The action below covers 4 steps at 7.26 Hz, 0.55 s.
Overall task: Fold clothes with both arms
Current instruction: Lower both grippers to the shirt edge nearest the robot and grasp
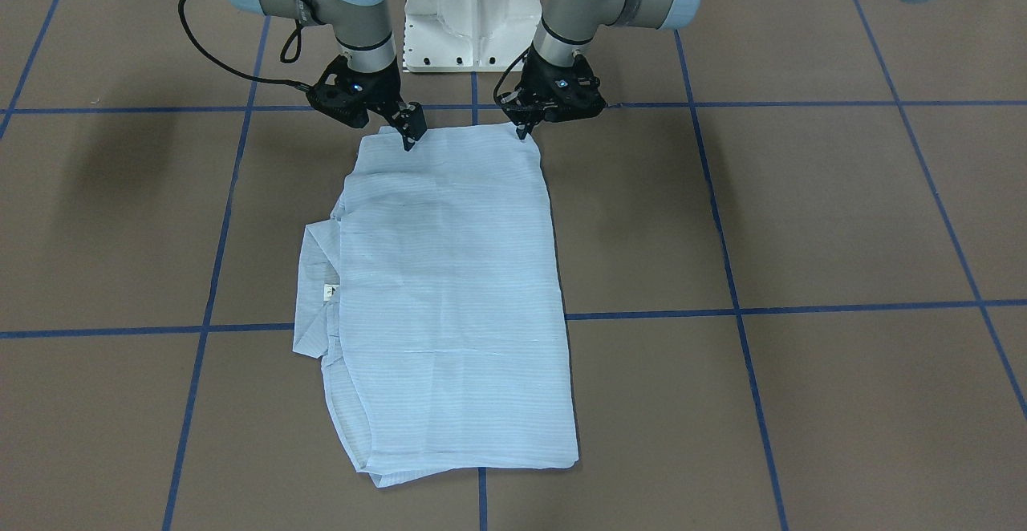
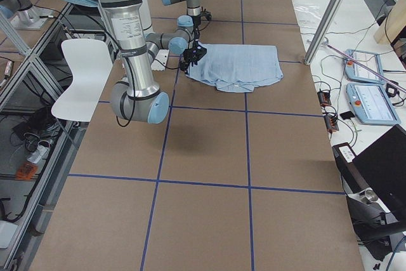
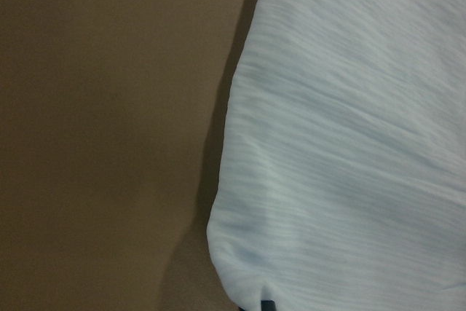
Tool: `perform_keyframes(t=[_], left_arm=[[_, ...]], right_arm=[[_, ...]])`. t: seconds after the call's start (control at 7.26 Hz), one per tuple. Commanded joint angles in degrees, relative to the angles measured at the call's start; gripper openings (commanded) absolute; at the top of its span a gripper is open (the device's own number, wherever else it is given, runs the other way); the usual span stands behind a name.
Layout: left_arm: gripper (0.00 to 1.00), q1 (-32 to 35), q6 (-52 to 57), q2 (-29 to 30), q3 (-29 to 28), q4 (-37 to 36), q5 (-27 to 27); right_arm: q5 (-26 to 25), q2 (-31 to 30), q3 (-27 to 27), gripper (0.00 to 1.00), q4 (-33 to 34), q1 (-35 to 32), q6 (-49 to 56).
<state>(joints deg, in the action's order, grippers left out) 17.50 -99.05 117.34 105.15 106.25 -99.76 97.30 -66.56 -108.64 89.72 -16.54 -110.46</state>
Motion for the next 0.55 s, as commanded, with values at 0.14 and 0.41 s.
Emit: perform_keyframes(t=[0.14,0.41], left_arm=[[0.00,-0.01,0.00,0.25,-0.12,0.01,0.09],[0.00,-0.01,0.00,0.25,-0.12,0.01,0.18]], right_arm=[[0.09,0.03,2.37,1.00,-0.24,-0.07,0.07],[0.09,0.11,2.29,1.00,-0.24,0.36,-0.02]])
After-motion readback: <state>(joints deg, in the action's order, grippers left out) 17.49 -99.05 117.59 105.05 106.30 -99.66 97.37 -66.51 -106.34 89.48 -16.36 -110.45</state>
